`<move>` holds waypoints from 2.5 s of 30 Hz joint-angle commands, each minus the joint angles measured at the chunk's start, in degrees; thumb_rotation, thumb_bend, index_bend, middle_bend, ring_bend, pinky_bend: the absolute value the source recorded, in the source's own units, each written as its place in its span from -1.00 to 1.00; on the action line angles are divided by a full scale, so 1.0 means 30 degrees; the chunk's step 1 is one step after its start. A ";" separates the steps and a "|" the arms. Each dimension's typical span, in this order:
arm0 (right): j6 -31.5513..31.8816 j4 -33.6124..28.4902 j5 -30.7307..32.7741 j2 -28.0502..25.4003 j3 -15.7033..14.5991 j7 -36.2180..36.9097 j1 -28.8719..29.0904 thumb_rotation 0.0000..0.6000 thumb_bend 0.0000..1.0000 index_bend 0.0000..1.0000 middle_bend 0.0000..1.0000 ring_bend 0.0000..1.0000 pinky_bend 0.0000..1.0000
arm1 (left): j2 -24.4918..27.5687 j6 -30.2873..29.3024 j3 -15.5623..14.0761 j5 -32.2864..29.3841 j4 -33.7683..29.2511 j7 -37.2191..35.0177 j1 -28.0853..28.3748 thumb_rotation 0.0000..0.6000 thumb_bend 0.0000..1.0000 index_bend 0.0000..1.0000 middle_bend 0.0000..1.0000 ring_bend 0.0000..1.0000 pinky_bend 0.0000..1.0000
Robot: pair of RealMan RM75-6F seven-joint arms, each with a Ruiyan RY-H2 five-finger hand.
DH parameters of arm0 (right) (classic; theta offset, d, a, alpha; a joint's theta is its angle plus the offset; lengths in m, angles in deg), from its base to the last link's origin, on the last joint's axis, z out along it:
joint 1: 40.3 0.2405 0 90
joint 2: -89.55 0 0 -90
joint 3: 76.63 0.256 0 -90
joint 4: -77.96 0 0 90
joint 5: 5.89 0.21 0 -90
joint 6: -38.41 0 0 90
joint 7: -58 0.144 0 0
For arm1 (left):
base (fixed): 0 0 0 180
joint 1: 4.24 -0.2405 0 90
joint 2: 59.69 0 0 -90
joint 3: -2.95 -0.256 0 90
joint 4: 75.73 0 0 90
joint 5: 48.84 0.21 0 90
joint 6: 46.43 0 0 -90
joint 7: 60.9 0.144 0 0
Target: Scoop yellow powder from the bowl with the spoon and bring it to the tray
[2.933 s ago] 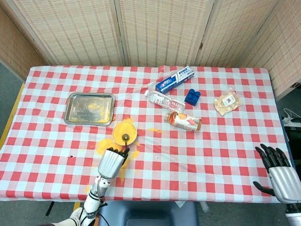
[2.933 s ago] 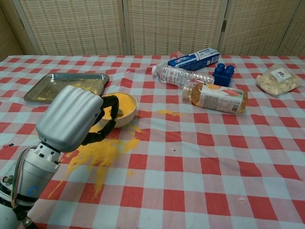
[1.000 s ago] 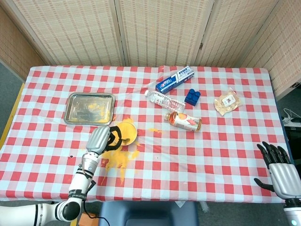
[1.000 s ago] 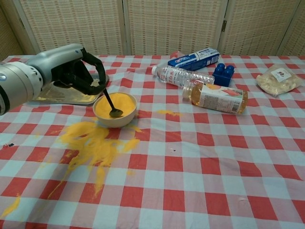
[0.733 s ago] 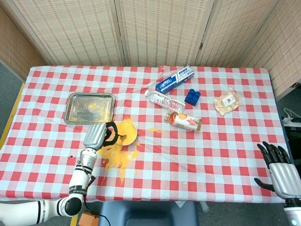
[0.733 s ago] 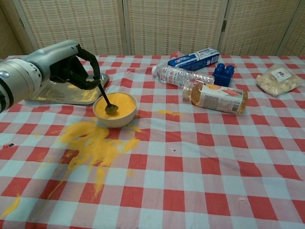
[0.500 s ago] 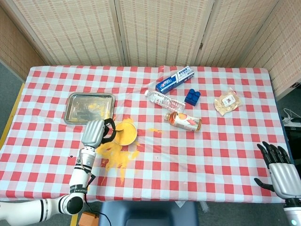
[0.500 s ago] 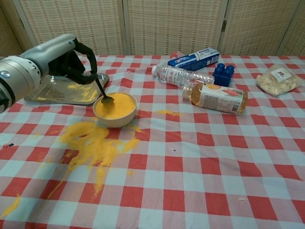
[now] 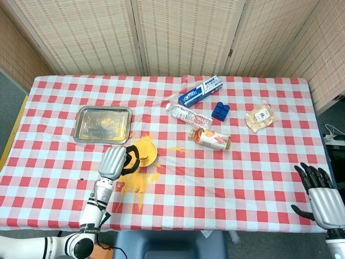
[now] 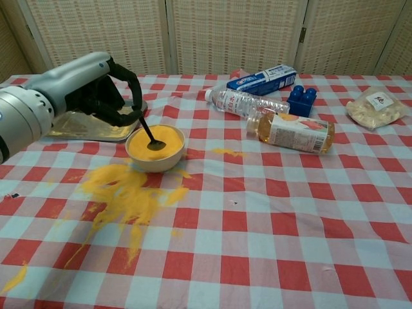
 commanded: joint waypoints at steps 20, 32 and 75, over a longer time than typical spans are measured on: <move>-0.0004 0.0024 0.0111 0.0012 0.0062 0.0006 -0.0004 1.00 -0.87 -1.00 -1.00 -1.00 -1.00 | -0.1031 -0.0716 0.0156 0.0360 0.3342 0.0543 0.0523 1.00 0.62 0.69 1.00 1.00 1.00; 0.0117 0.0022 0.0131 -0.0033 0.0103 0.0089 -0.0052 1.00 -0.87 -1.00 -1.00 -1.00 -1.00 | -0.1839 -0.1613 -0.0164 0.2473 0.4835 0.0125 0.0366 1.00 0.62 0.69 1.00 1.00 1.00; 0.0134 0.0008 0.0007 0.0022 0.0058 -0.0035 -0.0073 1.00 -0.87 -1.00 -1.00 -1.00 -1.00 | 0.0235 0.1128 0.0261 -0.0840 0.0669 0.1099 -0.0169 1.00 0.60 0.69 1.00 1.00 1.00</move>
